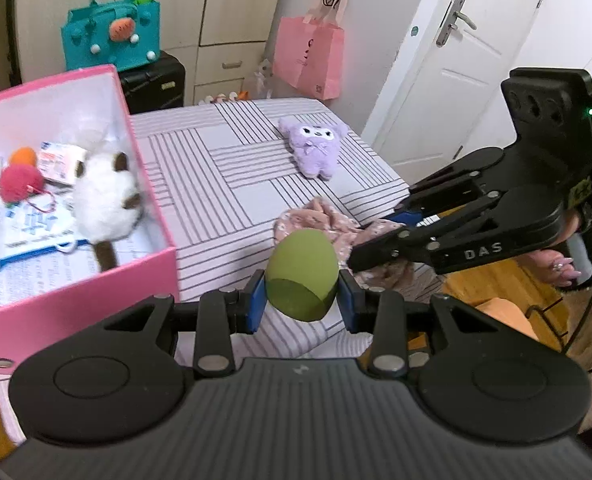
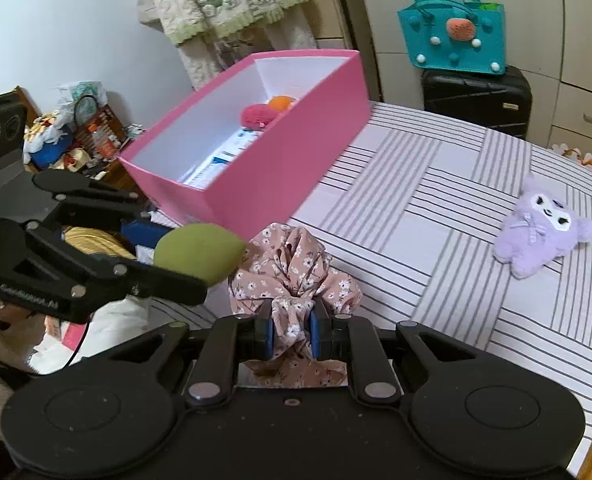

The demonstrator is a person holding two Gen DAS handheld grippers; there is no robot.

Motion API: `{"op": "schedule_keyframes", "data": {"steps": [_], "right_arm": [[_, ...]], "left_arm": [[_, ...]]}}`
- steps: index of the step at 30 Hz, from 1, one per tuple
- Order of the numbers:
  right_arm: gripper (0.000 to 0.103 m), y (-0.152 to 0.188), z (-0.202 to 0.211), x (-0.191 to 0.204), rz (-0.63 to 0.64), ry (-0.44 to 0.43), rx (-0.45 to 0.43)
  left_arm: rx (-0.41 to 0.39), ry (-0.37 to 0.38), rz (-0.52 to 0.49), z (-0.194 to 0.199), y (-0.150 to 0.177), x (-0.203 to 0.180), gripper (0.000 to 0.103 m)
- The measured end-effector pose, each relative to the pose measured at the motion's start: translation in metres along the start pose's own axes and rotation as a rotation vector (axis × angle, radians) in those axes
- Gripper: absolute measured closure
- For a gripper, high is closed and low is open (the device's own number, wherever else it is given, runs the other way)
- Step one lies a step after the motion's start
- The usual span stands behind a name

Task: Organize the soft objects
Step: 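Carry the green sponge and pink floral cloth toward the pink box with both tools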

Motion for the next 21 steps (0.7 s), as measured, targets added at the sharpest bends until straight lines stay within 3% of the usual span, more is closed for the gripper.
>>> {"op": "schedule_keyframes", "data": {"steps": [8, 13, 21], "right_arm": [[0.084, -0.022, 0.011, 0.021, 0.061, -0.017, -0.053], [0.084, -0.038, 0.01, 0.032, 0.085, -0.053, -0.118], [0.084, -0.076, 0.004, 0.05, 0.188, -0.059, -0.179]], "left_arm": [[-0.064, -0.023, -0.032, 0.036, -0.004, 0.005, 0.067], [-0.151, 0.01, 0.012, 0.061, -0.005, 0.016, 0.067], [-0.245, -0.05, 0.014, 0.086, -0.014, 0.031, 0.067]]}}
Point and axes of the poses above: each gripper's, at about its wrist camera, not at the fingertips, and z roughly against the way its jaws point, x to its left, y to its underside, the point moved 3 cm from there along -z, roughly the way its jaws point, and after that the axes turned 12 degrees about z, right-handed, at the moved point
